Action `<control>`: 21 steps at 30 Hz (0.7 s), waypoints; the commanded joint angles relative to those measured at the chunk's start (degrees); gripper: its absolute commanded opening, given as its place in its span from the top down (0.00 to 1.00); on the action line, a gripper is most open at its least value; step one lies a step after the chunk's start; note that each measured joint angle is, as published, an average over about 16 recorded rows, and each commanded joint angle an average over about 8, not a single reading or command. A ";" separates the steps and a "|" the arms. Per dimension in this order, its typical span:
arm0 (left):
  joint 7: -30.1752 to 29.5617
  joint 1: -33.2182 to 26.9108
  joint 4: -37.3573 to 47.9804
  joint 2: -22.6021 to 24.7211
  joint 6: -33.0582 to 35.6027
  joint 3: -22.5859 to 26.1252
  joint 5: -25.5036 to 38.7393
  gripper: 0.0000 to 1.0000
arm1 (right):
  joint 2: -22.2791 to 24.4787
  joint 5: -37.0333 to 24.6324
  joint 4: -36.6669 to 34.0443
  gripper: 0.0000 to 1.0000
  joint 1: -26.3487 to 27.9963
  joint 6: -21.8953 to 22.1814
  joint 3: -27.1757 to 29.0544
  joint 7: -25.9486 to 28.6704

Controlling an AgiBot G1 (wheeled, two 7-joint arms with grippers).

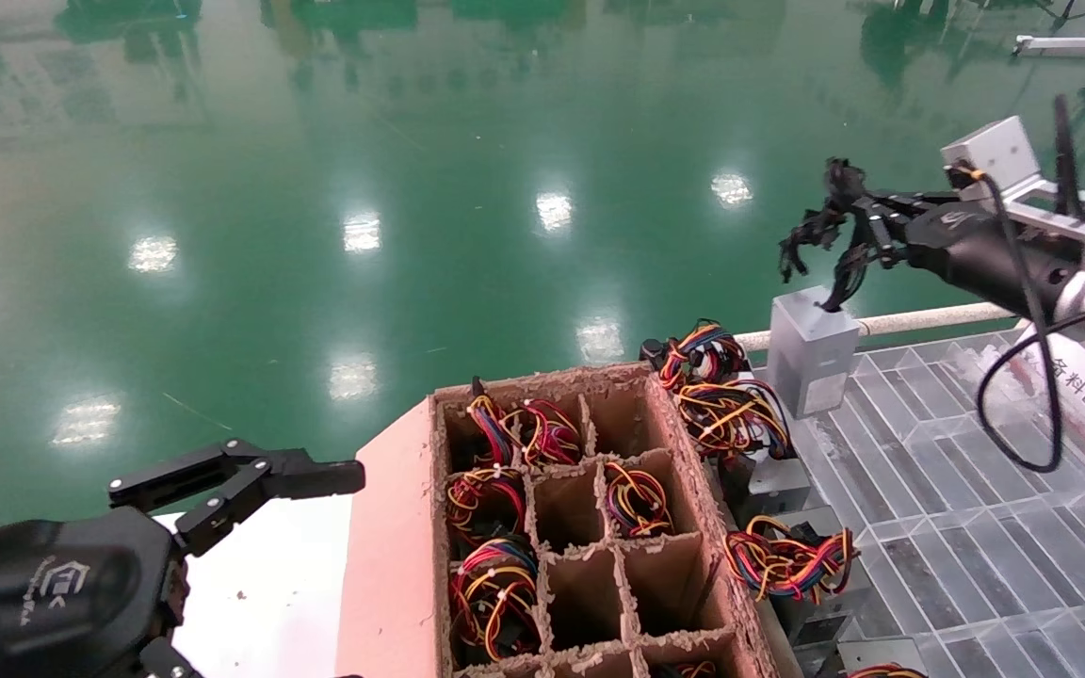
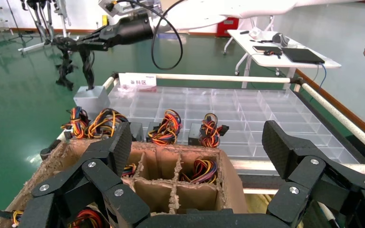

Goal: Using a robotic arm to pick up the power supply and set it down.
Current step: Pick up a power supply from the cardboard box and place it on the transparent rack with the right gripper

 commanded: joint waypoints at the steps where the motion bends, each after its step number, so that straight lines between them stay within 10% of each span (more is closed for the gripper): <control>1: 0.00 0.00 0.00 0.00 0.00 0.00 0.00 0.00 | -0.57 -0.12 -0.01 1.00 -0.24 0.05 -0.08 0.61; 21: 0.00 0.00 0.00 0.00 0.00 0.01 0.00 0.00 | -3.20 2.16 0.47 1.00 -2.07 -0.40 1.56 5.98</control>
